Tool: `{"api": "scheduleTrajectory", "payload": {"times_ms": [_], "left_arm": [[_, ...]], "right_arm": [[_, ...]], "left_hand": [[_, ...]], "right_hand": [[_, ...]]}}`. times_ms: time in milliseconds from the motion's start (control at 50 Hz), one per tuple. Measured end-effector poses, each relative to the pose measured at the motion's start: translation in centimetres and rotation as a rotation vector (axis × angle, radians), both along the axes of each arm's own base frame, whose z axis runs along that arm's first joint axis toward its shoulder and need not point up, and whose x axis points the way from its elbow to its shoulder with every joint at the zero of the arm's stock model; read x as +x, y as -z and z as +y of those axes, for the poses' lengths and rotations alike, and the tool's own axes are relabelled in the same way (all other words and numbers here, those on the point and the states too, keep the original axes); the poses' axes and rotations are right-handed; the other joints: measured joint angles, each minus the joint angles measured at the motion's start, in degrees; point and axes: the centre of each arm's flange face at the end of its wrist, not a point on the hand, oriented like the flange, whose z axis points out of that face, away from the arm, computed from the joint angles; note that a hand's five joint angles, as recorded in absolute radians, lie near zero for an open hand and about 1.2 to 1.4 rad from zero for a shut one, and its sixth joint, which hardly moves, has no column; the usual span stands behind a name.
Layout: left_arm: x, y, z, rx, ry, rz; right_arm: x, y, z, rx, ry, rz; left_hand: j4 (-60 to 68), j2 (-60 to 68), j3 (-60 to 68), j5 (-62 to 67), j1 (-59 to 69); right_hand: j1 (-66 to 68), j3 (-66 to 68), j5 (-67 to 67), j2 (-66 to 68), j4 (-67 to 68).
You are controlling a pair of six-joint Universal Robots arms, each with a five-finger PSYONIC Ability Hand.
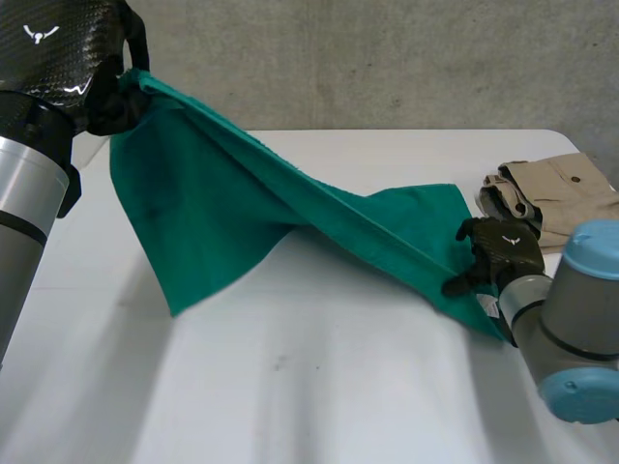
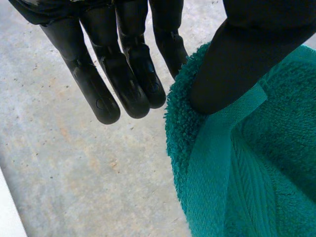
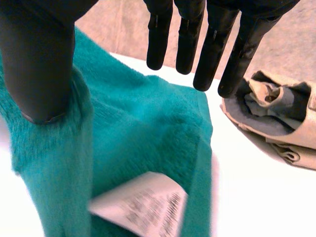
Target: Fold the laundry.
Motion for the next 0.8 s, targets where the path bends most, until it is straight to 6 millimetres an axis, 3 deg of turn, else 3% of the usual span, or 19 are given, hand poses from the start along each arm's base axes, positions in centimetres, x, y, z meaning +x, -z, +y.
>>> {"api": "scheduleTrajectory", "payload": {"times_ms": [200, 300, 420, 520, 660, 700, 720, 740, 800], "left_arm": [[0.9, 0.7, -1.1, 0.022, -0.041, -0.005], [1.7, 1.1, -2.0, 0.033, -0.074, -0.010], [2.7, 2.0, -2.9, 0.061, -0.112, -0.022], [3.3, 3.6, -3.0, 0.111, -0.126, -0.046], [5.0, 7.1, -3.1, 0.248, -0.126, -0.128], [5.3, 7.6, -3.1, 0.269, -0.124, -0.142], [6.0, 8.8, -2.9, 0.330, -0.114, -0.186], [6.0, 8.8, -2.9, 0.330, -0.114, -0.186], [6.7, 10.6, -2.0, 0.440, -0.076, -0.272]], "right_arm": [[-0.8, 1.4, 0.6, 0.088, -0.116, 0.071], [-0.9, 1.6, 1.2, 0.143, -0.160, 0.078], [-0.7, 0.9, 1.8, 0.173, -0.254, 0.100], [-1.2, -2.1, 3.1, 0.189, -0.389, 0.225], [-4.3, -6.3, 5.6, 0.252, -0.562, 0.550], [-4.5, -6.6, 5.8, 0.257, -0.571, 0.571], [-5.5, -8.1, 6.7, 0.273, -0.610, 0.666], [-5.5, -8.1, 6.7, 0.273, -0.610, 0.666], [-6.3, -10.6, 8.0, 0.259, -0.631, 0.745]], "left_hand": [[0.0, 0.0, 0.0, 0.0, 0.0], [0.0, 0.0, 0.0, 0.0, 0.0], [0.0, 0.0, 0.0, 0.0, 0.0], [0.0, 0.0, 0.0, 0.0, 0.0], [0.0, 0.0, 0.0, 0.0, 0.0], [0.0, 0.0, 0.0, 0.0, 0.0], [0.0, 0.0, 0.0, 0.0, 0.0], [0.0, 0.0, 0.0, 0.0, 0.0], [0.0, 0.0, 0.0, 0.0, 0.0]], "right_hand": [[12.6, 14.4, 13.5, 14.9, 14.2], [30.4, 35.0, 34.9, 35.6, 35.3], [32.0, 38.0, 38.5, 37.6, 38.7], [32.0, 38.0, 38.6, 37.6, 38.7], [32.0, 38.0, 38.6, 37.6, 38.7], [32.0, 38.0, 38.6, 37.6, 38.7], [32.0, 38.0, 38.6, 37.6, 38.7], [32.0, 38.0, 38.6, 37.6, 38.7], [32.0, 38.0, 38.6, 37.6, 38.7]]}}
